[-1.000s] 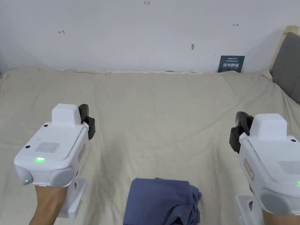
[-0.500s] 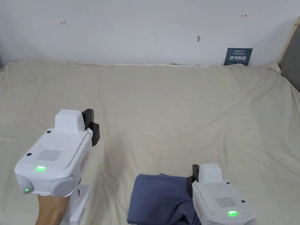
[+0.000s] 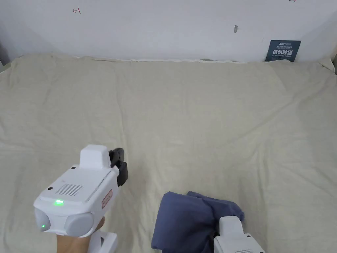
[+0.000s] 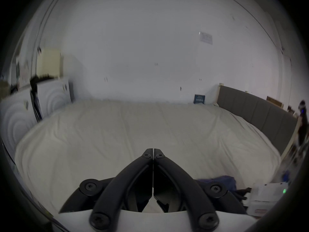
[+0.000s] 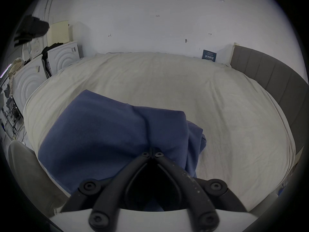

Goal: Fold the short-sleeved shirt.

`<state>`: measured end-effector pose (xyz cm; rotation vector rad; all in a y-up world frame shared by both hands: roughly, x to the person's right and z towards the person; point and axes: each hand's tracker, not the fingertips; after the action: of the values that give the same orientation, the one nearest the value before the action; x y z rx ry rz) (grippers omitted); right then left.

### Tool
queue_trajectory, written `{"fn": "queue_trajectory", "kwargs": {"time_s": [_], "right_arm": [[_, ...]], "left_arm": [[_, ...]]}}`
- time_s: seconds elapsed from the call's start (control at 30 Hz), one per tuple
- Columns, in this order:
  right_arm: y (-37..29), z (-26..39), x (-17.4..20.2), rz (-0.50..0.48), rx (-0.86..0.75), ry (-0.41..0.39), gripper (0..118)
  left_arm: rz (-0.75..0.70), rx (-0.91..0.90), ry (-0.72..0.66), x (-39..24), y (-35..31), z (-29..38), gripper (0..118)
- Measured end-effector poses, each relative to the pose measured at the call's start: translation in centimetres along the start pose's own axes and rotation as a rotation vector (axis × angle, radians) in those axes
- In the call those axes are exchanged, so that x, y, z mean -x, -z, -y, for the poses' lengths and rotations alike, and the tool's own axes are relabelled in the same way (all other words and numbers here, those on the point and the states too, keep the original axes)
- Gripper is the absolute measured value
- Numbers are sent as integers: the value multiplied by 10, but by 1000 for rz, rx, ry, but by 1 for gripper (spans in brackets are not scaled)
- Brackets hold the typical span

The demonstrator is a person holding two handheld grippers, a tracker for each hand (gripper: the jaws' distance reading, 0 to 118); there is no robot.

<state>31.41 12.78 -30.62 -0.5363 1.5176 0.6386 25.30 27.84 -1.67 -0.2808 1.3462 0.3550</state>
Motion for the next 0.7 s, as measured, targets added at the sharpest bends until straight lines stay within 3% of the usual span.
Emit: {"fn": "queue_trajectory", "kwargs": {"time_s": [0.07, 0.1, 0.17, 0.23, 0.37, 0.53, 0.57, 0.63, 0.7], "right_arm": [[0, 0, 0, 2, -4, -9, 2], [1, 2, -1, 0, -8, -3, 2], [1, 2, -3, -6, -9, 5, 2], [0, 1, -4, -10, -6, 4, 2], [0, 2, -8, -28, -3, 26, 2], [-1, 2, -11, -45, 0, 53, 2], [-1, 2, -12, -48, 0, 56, 2], [-1, 2, -12, -51, 2, 59, 2], [-1, 2, -12, -53, 2, 57, 2]], "left_arm": [[68, 122, -88, 1, 12, 12, 8], [113, 194, -146, 3, 22, 20, 19], [179, 326, -228, 4, 37, 34, 76], [230, 425, -299, 4, 54, 48, 118], [266, 557, -366, 0, 80, 70, 117], [311, 714, -342, -6, 110, 92, 115], [329, 744, -342, -8, 113, 97, 109], [346, 763, -344, -12, 117, 103, 76], [362, 737, -343, -17, 110, 103, 53]]}}
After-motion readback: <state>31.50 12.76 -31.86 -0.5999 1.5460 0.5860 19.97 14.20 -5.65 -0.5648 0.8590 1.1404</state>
